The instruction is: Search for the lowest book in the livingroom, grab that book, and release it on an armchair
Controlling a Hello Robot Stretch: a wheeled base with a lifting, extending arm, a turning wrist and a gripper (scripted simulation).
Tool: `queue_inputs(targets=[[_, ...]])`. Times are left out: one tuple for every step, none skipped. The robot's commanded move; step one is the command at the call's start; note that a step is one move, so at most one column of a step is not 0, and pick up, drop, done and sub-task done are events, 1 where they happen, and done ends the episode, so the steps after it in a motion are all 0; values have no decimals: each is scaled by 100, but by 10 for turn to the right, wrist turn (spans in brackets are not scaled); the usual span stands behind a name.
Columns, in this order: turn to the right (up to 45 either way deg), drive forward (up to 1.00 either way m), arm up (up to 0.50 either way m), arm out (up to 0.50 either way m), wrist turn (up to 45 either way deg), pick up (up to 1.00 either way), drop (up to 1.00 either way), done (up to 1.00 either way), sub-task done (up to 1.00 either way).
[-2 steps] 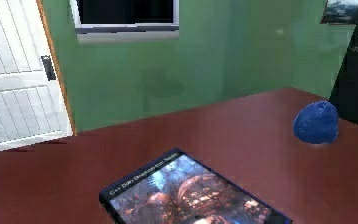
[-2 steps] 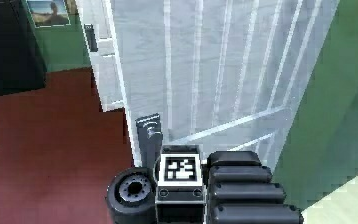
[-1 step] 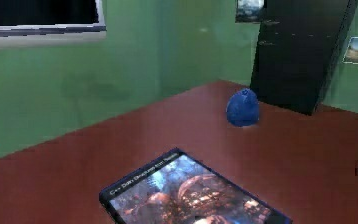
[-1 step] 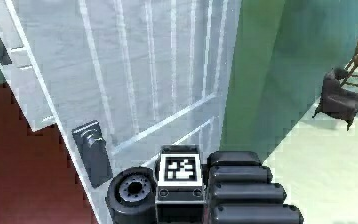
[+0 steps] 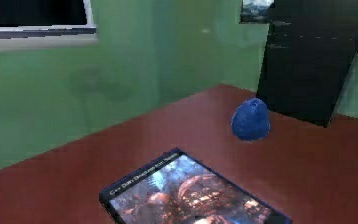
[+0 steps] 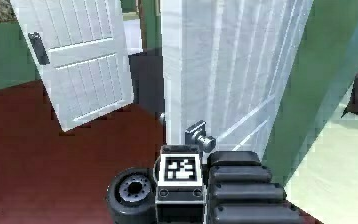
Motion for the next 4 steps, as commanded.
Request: queue_inputs(targets=[[420,0,0,0,0,0,0,0,0],[0,65,0,0,0,0,0,0,0],[450,0,0,0,0,0,0,0,0],[150,0,0,0,0,0,0,0,0]])
